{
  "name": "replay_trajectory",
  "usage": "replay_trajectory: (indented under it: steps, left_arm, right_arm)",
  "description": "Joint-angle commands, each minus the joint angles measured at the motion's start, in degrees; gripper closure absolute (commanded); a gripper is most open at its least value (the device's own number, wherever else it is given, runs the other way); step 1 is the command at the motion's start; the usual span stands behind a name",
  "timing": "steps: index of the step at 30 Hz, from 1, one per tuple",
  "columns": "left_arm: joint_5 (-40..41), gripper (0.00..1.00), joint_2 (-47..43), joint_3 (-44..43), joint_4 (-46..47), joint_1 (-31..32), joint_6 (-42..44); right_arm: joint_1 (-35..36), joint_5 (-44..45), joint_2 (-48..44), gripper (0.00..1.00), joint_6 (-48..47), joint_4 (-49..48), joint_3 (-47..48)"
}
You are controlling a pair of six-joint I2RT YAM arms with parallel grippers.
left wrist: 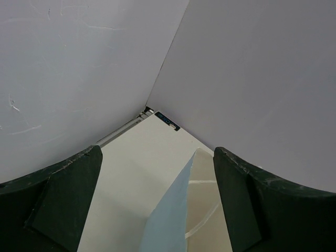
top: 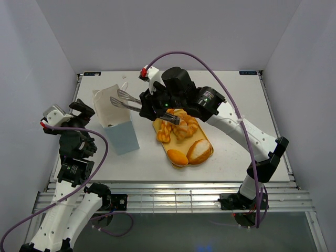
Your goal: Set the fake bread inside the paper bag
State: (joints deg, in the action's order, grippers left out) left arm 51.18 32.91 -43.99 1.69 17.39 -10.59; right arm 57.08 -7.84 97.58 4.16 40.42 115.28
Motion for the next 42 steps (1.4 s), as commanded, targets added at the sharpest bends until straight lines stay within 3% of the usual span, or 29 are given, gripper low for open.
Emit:
replay_trajectory:
  steps: [1,10,19,21,24,42]
  left_arm:
    - [-0.9,0.02,0.2,-0.5,0.1,0.3,0.4]
    - [-1.7,0.02,0.1,-0.4,0.0,0.3,0.7]
    - [-1.6,0.02,0.1,-0.4,0.2,0.2,0.8]
    - [-1.4,0.13,0.0,-0.1,0.4,0.2,0.8]
    - [-0.7,0.11,0.1,-0.1,0.4,0.3,0.7]
    - [-1.1,0.09,1.4,-0.4,-0.5,0.3,-0.4]
  right_arm:
    - [0.2,0.9,-0.4,0.47,-0.6,-2.0,1.6]
    - [0.2,-0.3,-4.4,0.47,0.2,-1.8,-0.1]
    - [0.2,-2.0,-11.9,0.47,1.8,-4.0,-9.4]
    - [0.2,-2.5,-13.3,0.48,2.6,-3.9,-10.3]
    - [0.3,-1.8,-16.4,0.48,3.1,-4.7,-14.3]
    - [0.3,7.6,-41.9,0.48,11.5,-7.4,-54.6]
